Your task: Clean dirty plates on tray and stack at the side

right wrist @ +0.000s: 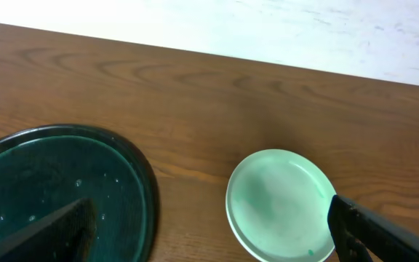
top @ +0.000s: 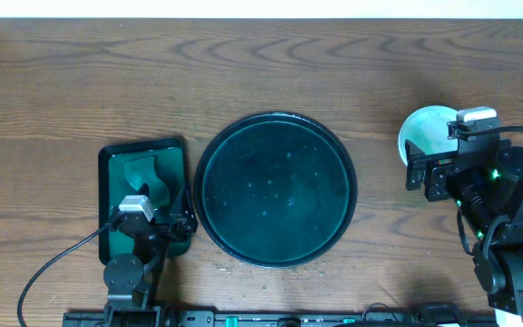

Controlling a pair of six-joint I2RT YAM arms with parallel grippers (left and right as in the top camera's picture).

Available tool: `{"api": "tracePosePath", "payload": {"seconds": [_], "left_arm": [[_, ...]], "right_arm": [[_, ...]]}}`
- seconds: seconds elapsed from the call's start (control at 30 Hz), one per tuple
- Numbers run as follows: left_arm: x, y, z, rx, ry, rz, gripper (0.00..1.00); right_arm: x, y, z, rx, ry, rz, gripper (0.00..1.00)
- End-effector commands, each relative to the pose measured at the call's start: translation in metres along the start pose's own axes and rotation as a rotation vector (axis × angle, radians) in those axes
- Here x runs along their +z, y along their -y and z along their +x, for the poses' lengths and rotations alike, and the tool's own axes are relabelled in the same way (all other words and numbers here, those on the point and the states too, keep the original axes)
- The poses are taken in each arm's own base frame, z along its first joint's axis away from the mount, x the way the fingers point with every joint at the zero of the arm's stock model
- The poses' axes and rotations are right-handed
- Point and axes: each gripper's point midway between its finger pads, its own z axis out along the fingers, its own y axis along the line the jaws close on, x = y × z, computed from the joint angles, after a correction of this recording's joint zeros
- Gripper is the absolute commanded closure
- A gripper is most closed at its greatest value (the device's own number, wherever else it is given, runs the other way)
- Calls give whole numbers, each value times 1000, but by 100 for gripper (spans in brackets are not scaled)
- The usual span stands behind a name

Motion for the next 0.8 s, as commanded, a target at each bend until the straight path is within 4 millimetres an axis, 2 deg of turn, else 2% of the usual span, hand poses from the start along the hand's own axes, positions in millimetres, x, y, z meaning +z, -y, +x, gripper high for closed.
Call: {"api": "tracePosePath", "payload": {"seconds": [0.0, 0.6, 0.67, 0.77], "left_arm": [[0, -1, 15, 4, -53, 3, 14], [0, -1, 15, 4, -53, 3, 14], [0, -1, 15, 4, -53, 3, 14], [0, -1, 15, 4, -53, 3, 14]], "right_arm": [[0, -1, 0, -12, 0, -3, 1], [0, 2, 3, -12, -14, 19, 1], [-5, 2, 6, -13, -20, 19, 1], [-23, 12, -1, -31, 36, 78, 1]]}}
